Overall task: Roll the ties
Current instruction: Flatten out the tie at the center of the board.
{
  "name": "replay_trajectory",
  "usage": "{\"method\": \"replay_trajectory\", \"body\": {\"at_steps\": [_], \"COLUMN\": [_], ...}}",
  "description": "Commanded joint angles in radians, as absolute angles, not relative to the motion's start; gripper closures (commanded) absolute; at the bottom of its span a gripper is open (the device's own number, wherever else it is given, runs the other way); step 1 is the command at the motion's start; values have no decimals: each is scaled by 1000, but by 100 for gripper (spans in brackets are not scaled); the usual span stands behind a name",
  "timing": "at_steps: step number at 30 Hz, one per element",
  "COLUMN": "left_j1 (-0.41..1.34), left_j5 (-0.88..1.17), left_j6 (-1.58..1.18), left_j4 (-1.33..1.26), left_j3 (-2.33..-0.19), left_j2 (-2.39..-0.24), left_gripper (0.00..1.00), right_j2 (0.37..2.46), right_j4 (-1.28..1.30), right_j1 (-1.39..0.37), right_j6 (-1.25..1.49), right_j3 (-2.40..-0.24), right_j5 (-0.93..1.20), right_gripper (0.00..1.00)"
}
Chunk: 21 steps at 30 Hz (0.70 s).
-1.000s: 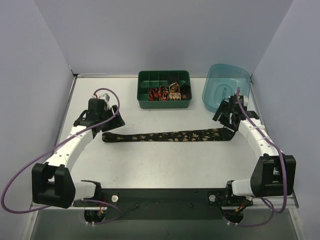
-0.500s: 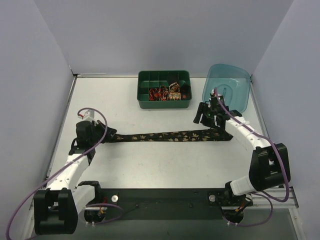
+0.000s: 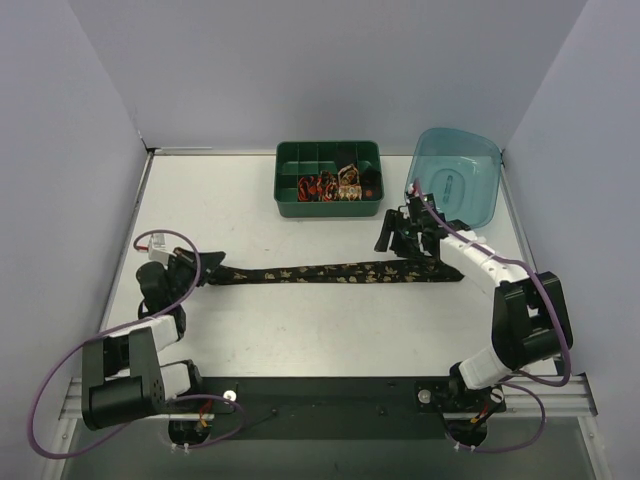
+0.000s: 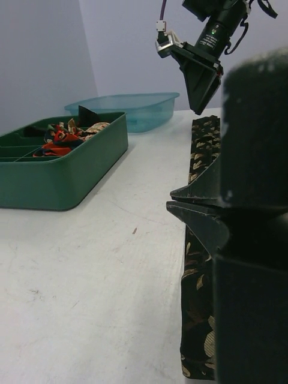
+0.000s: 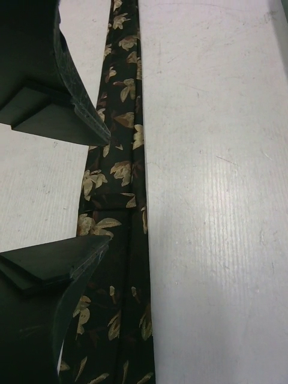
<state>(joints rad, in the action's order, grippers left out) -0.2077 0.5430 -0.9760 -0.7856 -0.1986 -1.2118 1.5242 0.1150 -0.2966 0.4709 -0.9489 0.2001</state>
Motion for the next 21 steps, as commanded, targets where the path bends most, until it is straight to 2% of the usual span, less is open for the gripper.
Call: {"method": "replay_trajectory", "body": {"at_steps": [1,8,14,21], "left_j1": [-235,-235,-235,-235], "left_j5": [583,558,560,609], "left_j6": [-1003,-963,-968,-1048], "left_j4": [-1005,-1057,-1159,-1489], "left_j3": [-164,-138,-137,-132], "left_j2": [-1250,-1316,-1462,-1751], "left_gripper": [100,100,100,100], "right_j2": [1516,1537,1543,1536], "right_j4": [89,84,84,92], "right_j1": [-304,-307,-310,-313], "right_j6": [474,477,482,479], "right_j3": [-950,-957,-960,-959], "right_j5": [207,225,233,226], "right_gripper": [39,39,39,39]}}
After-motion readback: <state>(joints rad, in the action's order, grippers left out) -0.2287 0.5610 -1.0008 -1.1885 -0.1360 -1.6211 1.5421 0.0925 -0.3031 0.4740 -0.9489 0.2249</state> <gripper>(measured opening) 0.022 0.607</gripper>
